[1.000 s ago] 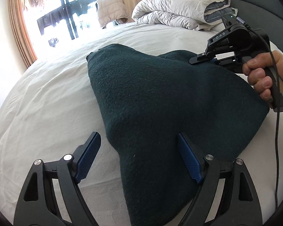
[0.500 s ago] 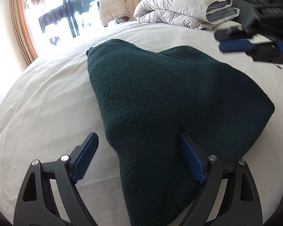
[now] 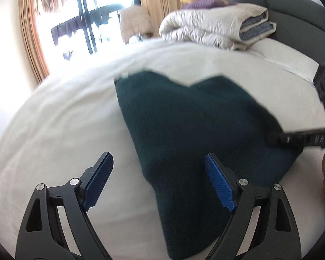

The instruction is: Fold small clothes

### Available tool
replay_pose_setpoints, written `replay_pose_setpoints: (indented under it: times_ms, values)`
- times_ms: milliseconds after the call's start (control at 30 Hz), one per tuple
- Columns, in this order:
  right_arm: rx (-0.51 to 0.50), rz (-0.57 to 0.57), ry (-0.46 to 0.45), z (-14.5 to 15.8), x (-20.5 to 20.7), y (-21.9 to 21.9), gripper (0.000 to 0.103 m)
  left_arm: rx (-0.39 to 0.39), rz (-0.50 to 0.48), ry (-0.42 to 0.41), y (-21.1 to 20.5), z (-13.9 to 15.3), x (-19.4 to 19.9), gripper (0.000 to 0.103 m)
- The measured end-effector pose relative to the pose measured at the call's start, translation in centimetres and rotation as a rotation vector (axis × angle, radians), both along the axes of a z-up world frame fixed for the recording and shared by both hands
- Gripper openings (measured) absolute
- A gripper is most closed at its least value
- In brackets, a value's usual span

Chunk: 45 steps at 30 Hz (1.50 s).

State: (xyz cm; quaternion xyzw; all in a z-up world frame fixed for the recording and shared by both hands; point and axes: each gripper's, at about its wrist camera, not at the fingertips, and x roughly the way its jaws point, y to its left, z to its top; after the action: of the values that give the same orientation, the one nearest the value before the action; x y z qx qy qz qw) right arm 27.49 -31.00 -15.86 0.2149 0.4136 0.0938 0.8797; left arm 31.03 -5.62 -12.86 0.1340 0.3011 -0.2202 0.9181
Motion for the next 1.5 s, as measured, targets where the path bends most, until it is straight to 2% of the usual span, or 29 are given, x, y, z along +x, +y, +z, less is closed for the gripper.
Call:
replay_pose_setpoints:
  times_ms: [100, 167, 233, 300, 400, 500, 567, 633, 700, 800, 1000, 1100, 1167, 1233, 1300, 1367, 1400, 1500]
  values:
    - [0.036, -0.020, -0.002, -0.5, 0.0, -0.5, 0.000, 0.048, -0.018, -0.023, -1.4, 0.7, 2.5, 0.086]
    - [0.055, -0.016, -0.012, -0.8, -0.3, -0.9, 0.000, 0.065, -0.011, -0.021, -2.1, 0.4, 4.9, 0.074]
    - [0.065, -0.013, -0.024, -1.1, -0.3, -0.5, 0.000, 0.038, -0.009, 0.028, -2.2, -0.2, 6.9, 0.068]
    - [0.078, -0.011, -0.032, -1.3, -0.3, -0.6, 0.000, 0.024, 0.004, 0.071, -2.5, -1.0, 8.7, 0.068]
    - [0.082, -0.011, -0.034, -1.6, -0.6, -0.8, 0.000, 0.055, 0.015, 0.073, -2.9, -2.7, 10.0, 0.068]
    - [0.081, -0.011, -0.032, -1.5, -0.5, -0.5, 0.000, 0.029, 0.015, 0.077, -2.3, -2.9, 10.1, 0.068]
    - [0.098, -0.029, -0.009, -0.9, -0.4, -0.4, 0.000, 0.038, 0.015, 0.072, -2.1, -2.5, 9.7, 0.068]
    - [0.089, -0.034, -0.025, 0.2, -0.9, 0.4, 0.003, 0.052, 0.023, 0.046, -2.1, -1.5, 8.3, 0.068]
    - [0.069, -0.003, -0.043, 0.2, -1.1, 1.4, 0.018, 0.064, 0.004, -0.002, -1.8, -0.7, 5.6, 0.068]
    - [0.070, -0.008, -0.045, -0.3, -1.8, 1.5, 0.018, 0.134, -0.036, -0.017, -2.2, -1.8, 2.3, 0.068]
    - [0.042, -0.025, -0.048, 0.4, -2.9, 0.9, 0.013, 0.193, -0.064, -0.021, -0.7, -3.8, -1.6, 0.068]
    - [0.040, -0.075, -0.068, 1.7, -3.8, 0.9, 0.017, 0.161, -0.065, 0.024, 0.0, -4.4, -1.5, 0.068]
    - [0.071, -0.059, -0.134, 3.1, -4.1, 1.4, 0.020, 0.123, -0.058, 0.062, 0.5, -4.4, -1.0, 0.070]
    - [0.055, -0.017, -0.172, 3.9, -3.8, 2.6, 0.030, 0.093, -0.054, 0.050, 0.9, -4.0, -1.2, 0.069]
    - [0.015, 0.028, -0.149, 3.6, -2.8, 3.6, 0.047, 0.060, -0.047, 0.012, 1.5, -3.2, -2.0, 0.069]
    - [-0.042, 0.027, -0.066, 1.9, -1.9, 3.8, 0.049, 0.021, -0.038, -0.013, 2.2, -2.5, -2.6, 0.069]
    - [-0.047, 0.023, -0.045, 1.2, -1.8, 3.5, 0.044, 0.000, -0.029, -0.018, 2.6, -2.2, -2.6, 0.069]
    - [0.028, 0.001, -0.075, 1.4, -2.8, 1.8, 0.038, -0.071, 0.015, 0.033, 4.2, -1.5, -1.3, 0.070]
